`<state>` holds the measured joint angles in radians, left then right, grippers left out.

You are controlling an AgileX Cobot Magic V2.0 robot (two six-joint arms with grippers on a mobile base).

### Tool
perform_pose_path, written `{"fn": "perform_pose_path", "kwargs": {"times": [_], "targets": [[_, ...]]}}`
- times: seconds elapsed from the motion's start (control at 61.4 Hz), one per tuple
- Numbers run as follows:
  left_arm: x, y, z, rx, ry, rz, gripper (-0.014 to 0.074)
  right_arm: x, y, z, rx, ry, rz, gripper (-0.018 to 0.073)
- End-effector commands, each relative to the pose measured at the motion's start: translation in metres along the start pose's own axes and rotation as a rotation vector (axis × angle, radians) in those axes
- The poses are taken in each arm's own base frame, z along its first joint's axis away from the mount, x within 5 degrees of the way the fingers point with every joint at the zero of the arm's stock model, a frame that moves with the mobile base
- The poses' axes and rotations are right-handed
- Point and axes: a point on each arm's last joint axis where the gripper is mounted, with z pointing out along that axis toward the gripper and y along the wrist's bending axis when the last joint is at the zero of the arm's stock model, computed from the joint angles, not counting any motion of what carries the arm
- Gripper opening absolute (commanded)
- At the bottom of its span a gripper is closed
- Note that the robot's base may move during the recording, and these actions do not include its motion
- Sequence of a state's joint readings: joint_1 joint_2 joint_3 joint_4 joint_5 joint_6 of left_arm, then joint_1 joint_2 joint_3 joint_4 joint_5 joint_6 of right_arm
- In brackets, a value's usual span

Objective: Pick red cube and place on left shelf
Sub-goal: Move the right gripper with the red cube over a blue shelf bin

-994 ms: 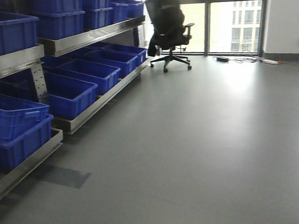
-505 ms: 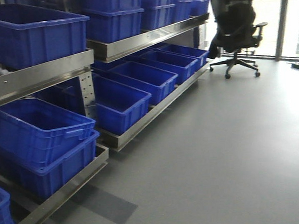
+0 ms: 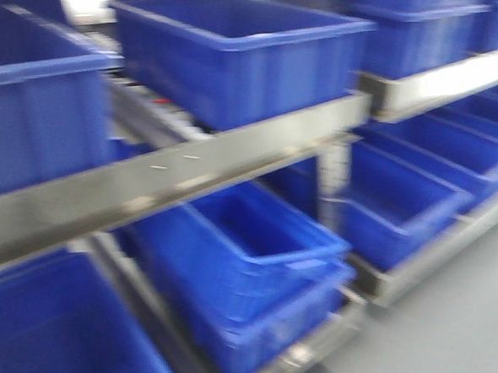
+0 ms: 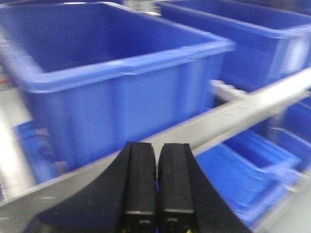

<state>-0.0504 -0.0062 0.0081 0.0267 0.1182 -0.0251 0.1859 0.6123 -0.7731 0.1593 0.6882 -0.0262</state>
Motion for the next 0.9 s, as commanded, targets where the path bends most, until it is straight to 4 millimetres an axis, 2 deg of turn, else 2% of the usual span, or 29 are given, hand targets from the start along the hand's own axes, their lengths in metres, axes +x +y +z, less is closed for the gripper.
{"fn": "perform_pose_path", "kwargs": {"times": [0.0, 0.88], "targets": [[-0.0001, -0.0002, -0.0001, 0.003, -0.074, -0.001, 0.0102, -0.0140, 0.0016, -0.0047, -0.007, -0.099, -0.004, 0.0029], [-0.0001, -0.0002, -0.0001, 0.003, -0.074, -0.001, 0.0102, -0.0140, 0.0016, -0.0047, -0.007, -0.098, -0.004, 0.0029]]}}
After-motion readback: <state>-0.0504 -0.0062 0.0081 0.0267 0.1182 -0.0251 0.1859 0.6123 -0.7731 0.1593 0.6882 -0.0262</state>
